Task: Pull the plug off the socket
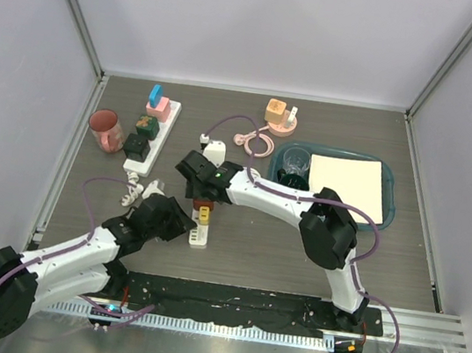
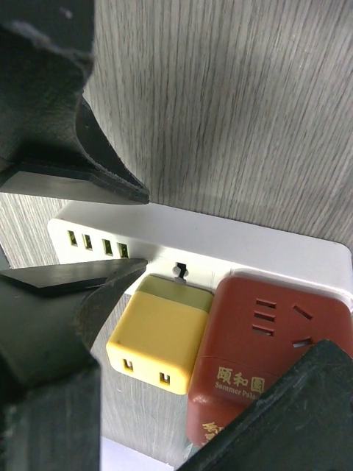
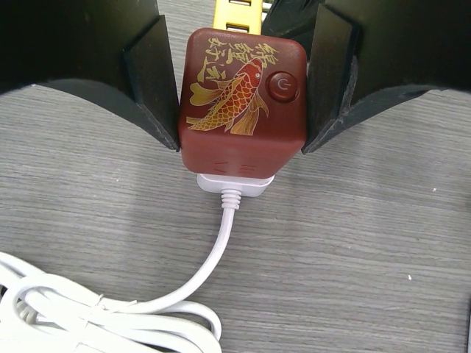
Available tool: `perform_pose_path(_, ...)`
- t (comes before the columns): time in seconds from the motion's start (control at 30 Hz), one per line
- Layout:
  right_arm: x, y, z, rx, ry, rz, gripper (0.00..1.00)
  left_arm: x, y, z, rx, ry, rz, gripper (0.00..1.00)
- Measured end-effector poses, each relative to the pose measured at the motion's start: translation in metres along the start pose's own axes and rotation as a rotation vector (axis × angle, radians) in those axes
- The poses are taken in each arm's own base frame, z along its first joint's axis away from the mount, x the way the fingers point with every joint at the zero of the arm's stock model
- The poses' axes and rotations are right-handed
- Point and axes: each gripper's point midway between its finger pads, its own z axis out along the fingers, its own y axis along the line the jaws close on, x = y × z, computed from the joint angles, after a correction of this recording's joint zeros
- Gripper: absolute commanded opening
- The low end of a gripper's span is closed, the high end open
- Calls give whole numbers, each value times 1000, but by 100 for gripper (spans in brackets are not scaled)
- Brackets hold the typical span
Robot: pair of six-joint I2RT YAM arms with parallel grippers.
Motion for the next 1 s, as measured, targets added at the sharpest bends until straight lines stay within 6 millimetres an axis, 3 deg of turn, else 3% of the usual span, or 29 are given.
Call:
perform_pose_path(0.77, -3, -11, 1, -36, 38, 55, 1, -1, -11, 10, -24, -5, -4, 36)
perform_pose_path(0.87, -3, -12, 1, -40, 34, 65, 1, -1, -12, 9, -22, -7, -10, 47)
perform_pose_path(0.9, -3, -13, 1, -41, 33, 71, 1, -1, -11, 8, -24, -7, -7, 58)
perform_pose_path(1.0, -4, -15, 0, -43, 30, 86, 1, -1, -10, 4, -22, -5, 24, 68)
